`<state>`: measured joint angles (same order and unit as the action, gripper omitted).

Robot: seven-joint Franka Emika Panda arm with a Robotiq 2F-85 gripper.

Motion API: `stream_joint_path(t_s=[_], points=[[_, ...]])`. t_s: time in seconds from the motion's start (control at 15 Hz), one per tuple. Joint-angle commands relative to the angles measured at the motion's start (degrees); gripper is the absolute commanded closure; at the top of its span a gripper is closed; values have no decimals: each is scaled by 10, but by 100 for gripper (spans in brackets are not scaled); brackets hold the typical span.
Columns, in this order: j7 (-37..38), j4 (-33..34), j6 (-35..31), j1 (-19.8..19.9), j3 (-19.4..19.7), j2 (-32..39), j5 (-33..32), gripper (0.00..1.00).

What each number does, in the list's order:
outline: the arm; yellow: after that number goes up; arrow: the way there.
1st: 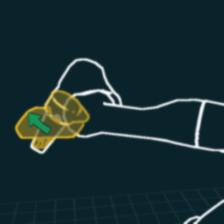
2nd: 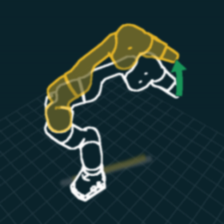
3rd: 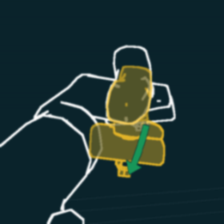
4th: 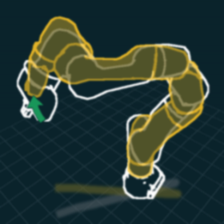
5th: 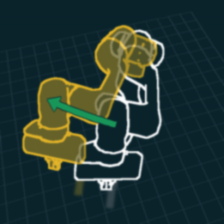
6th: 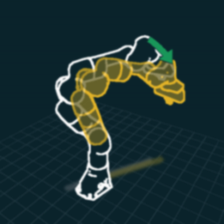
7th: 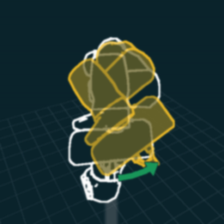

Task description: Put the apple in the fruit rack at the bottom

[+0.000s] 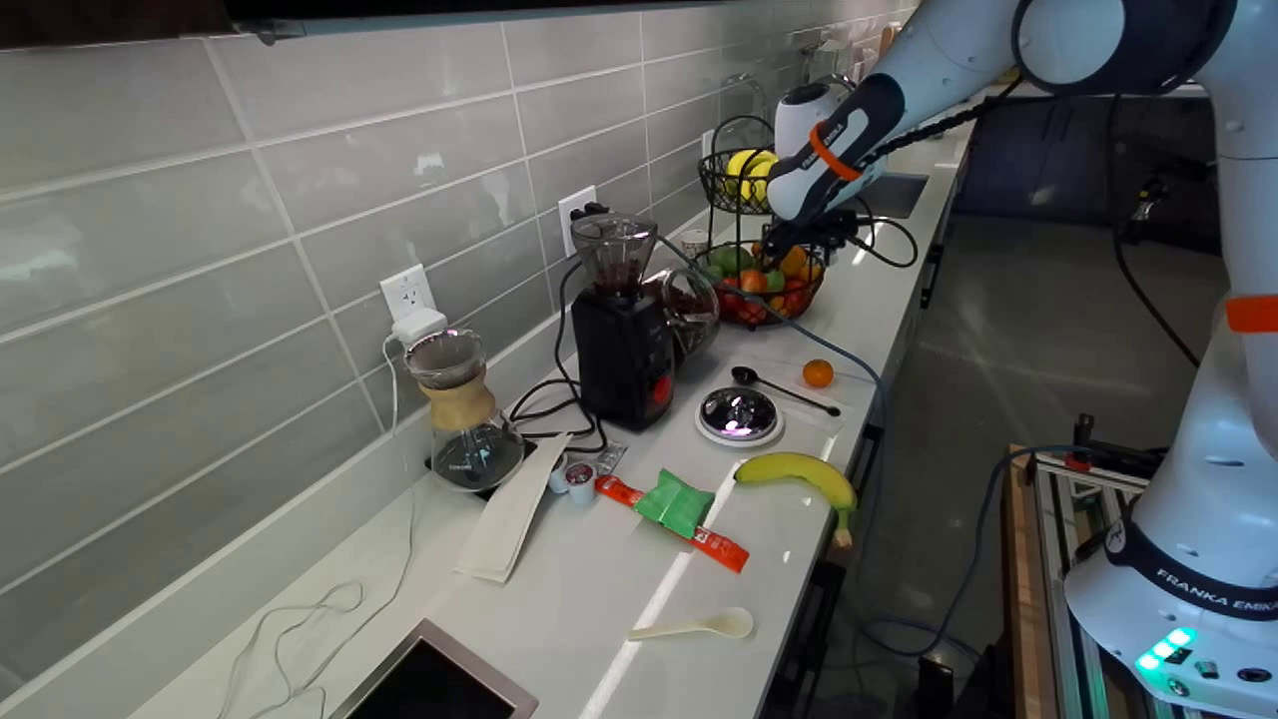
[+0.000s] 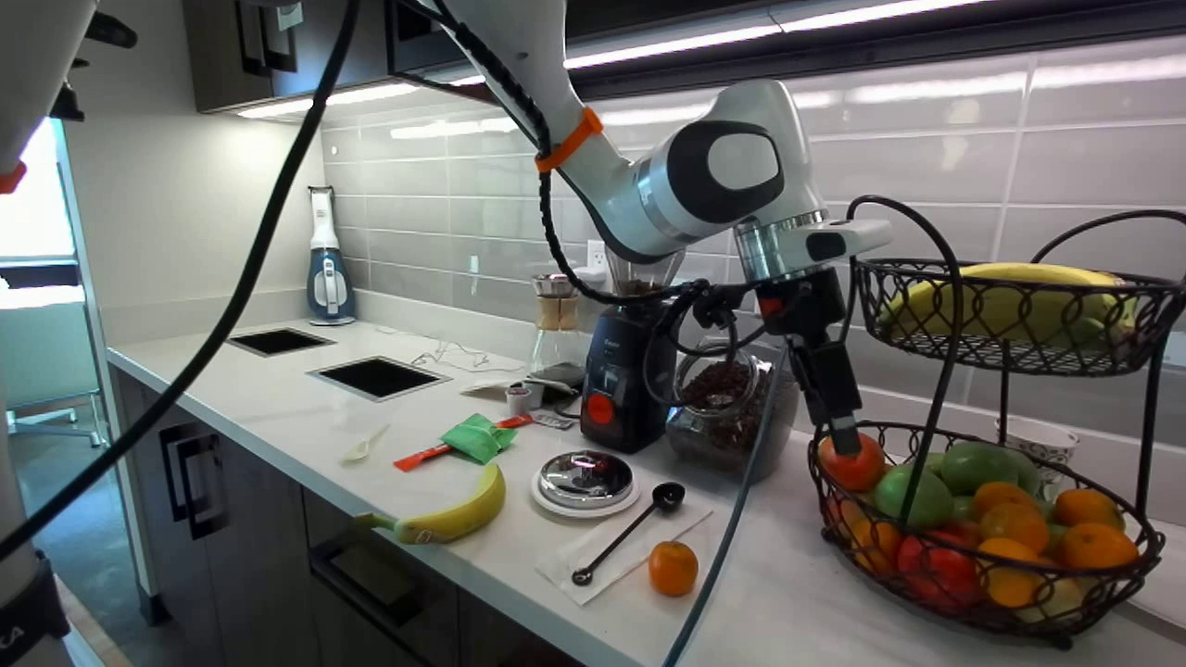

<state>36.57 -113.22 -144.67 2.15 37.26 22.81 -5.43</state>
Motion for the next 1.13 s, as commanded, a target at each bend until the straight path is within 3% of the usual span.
stream_joint_path(t_s=[0.0,0.4,0.8,1.07], points=[[52,-9,76,-17,2,-49,-79,0],[90,-16,139,5,-45,-105,-159,0],[88,-26,160,47,-107,-141,-165,0],[79,-4,154,72,-130,-121,-154,0]])
